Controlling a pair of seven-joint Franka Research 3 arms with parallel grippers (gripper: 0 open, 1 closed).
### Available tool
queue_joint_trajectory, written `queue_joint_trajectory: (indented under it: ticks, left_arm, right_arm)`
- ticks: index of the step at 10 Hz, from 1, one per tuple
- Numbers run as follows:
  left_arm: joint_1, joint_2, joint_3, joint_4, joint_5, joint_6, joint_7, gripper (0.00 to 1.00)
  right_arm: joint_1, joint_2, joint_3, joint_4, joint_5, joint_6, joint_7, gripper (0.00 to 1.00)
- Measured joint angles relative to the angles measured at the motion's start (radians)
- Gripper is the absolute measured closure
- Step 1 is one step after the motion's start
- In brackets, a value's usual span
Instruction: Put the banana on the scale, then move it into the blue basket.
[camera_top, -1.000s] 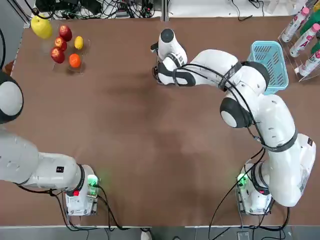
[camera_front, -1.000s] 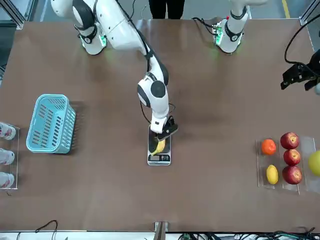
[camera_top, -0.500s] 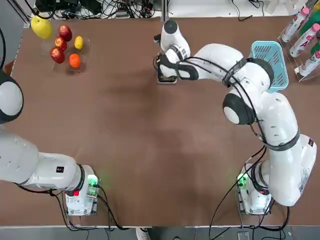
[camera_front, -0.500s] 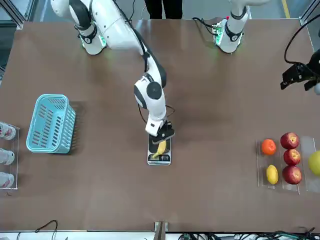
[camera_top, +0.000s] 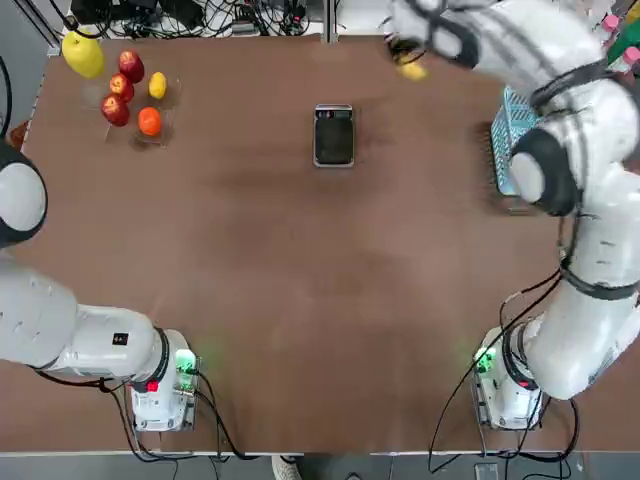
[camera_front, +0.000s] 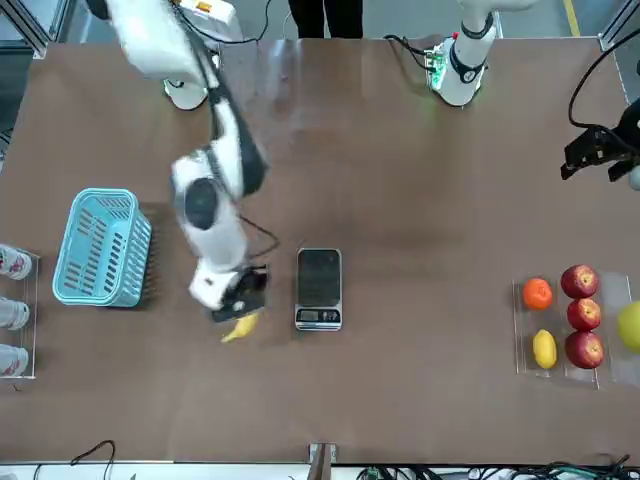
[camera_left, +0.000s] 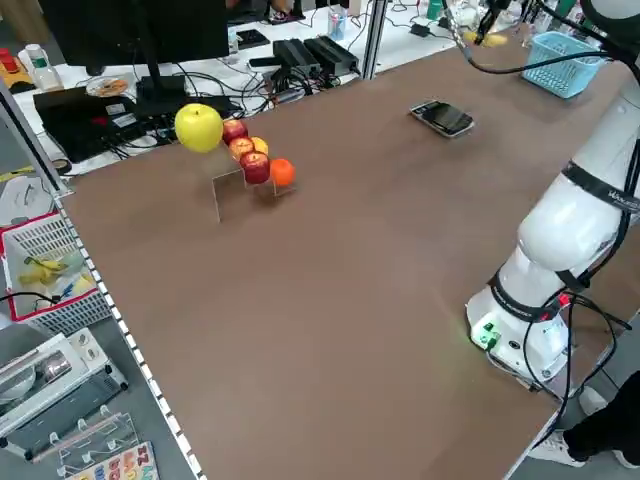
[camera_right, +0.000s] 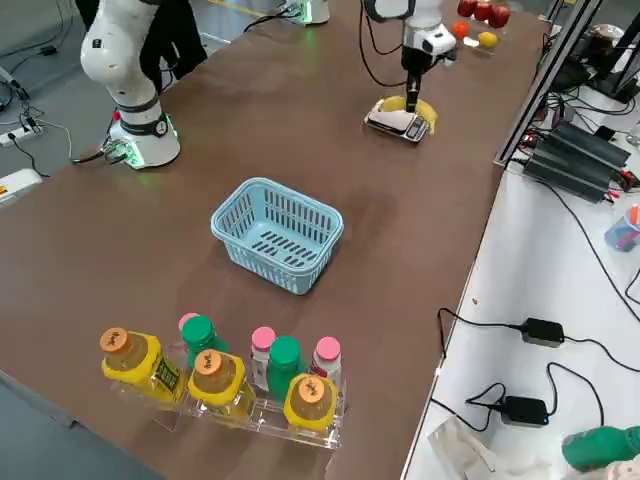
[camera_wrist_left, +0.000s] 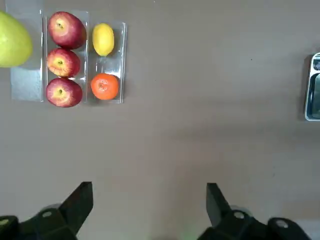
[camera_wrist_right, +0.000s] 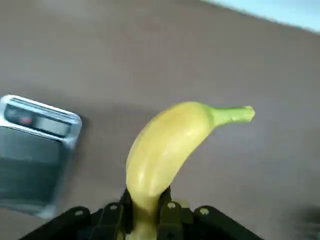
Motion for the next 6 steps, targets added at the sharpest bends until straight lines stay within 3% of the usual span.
queue_joint_trajectory:
  ticks: [2, 3, 4, 6]
  left_arm:
    - [0.0, 0.0, -0.001, 0.0, 0.0, 0.0, 0.0, 0.0]
    - [-0.001, 0.0, -0.002, 0.0, -0.001, 0.0, 0.0, 0.0]
    - [-0.002, 0.0, -0.003, 0.0, -0.001, -0.004, 0.0, 0.0]
    - [-0.004, 0.0, -0.004, 0.0, -0.002, -0.009, 0.0, 0.0]
  right_arm:
    - [-0.272, -0.177, 0.079, -0.152, 0.001, -0.083, -0.302, 0.78]
    - [-0.394, -0.228, 0.119, -0.201, 0.001, -0.14, -0.432, 0.78]
    - [-0.478, -0.257, 0.141, -0.25, 0.001, -0.156, -0.503, 0.78]
    - [-0.553, -0.269, 0.151, -0.333, 0.0, -0.14, -0.539, 0.78]
